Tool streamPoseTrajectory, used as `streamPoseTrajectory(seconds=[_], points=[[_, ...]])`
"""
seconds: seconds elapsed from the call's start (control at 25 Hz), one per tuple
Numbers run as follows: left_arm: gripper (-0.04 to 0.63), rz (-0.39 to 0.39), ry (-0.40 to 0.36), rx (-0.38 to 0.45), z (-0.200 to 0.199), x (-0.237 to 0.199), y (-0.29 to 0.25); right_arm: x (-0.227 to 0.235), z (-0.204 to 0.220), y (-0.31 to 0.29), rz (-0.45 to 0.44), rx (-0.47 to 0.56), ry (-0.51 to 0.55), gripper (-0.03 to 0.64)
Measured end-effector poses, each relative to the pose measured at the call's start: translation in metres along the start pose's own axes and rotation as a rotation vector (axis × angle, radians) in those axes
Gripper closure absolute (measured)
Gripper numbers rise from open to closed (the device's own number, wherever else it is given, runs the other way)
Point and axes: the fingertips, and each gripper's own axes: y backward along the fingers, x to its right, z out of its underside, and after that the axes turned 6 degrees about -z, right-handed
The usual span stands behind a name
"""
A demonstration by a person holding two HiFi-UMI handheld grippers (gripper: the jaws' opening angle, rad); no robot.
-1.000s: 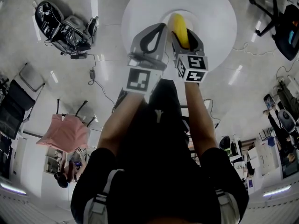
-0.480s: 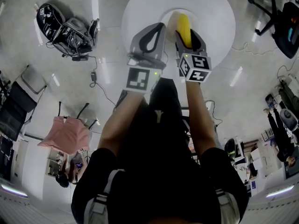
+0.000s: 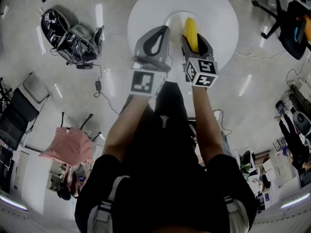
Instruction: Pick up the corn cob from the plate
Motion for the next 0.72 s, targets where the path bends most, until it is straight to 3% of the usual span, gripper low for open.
streamPoseTrajectory(seconds=[0.72], points=[[0.595, 0.045, -0.045, 0.075, -0.055, 0.019, 0.037, -0.031, -0.041, 0.05, 0.033, 0.098, 0.032, 0.373]])
